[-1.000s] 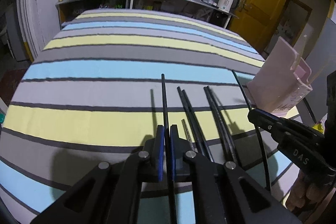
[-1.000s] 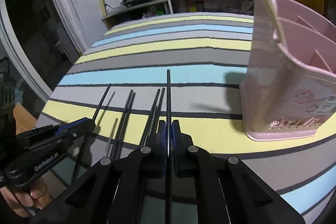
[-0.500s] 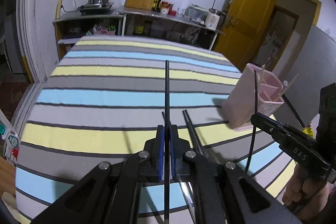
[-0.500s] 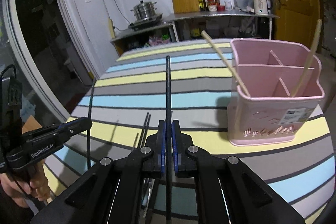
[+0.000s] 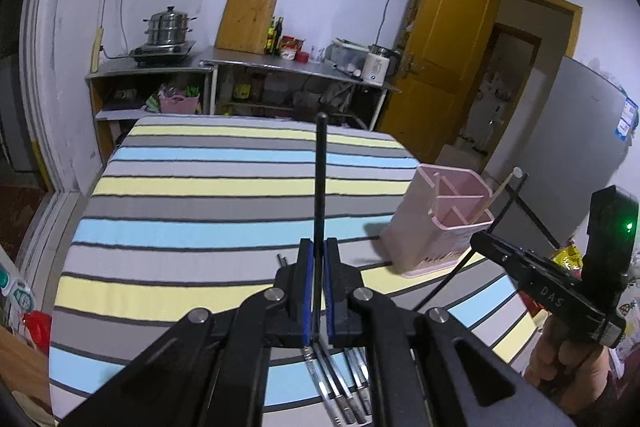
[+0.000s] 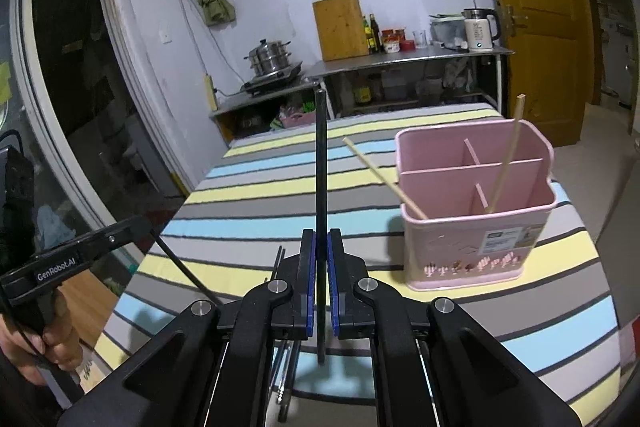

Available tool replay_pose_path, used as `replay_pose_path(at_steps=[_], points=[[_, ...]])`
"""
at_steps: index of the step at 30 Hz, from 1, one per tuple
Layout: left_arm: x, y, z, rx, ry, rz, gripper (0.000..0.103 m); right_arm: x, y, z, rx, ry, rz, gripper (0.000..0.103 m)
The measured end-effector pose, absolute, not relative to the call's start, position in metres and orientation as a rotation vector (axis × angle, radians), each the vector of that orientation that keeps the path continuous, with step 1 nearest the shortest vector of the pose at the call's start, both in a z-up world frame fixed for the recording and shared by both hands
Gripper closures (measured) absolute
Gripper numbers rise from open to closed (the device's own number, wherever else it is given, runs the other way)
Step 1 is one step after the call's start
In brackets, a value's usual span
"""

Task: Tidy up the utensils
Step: 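Lift the black chopsticks in both grippers over the pink holder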

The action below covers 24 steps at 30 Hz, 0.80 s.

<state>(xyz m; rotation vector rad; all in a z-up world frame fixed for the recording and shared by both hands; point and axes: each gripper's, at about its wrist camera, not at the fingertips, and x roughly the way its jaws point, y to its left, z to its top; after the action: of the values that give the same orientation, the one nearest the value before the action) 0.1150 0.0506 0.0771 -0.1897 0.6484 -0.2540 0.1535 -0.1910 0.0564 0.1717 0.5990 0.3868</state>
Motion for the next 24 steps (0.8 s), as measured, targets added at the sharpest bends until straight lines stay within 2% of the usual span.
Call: replay_pose_path(at_steps=[18,24], points=[[0.139,-0.018,0.085,-0.188,0.695,-0.428,0.098,0.135,-0.248,0.067,0.245,0.56,0.285,0.097],[0.152,-0.041,0.103,-0.181,0.672,-0.482,0.098,0.14,-0.268,0.083,0.251,0.521,0.259,0.097]])
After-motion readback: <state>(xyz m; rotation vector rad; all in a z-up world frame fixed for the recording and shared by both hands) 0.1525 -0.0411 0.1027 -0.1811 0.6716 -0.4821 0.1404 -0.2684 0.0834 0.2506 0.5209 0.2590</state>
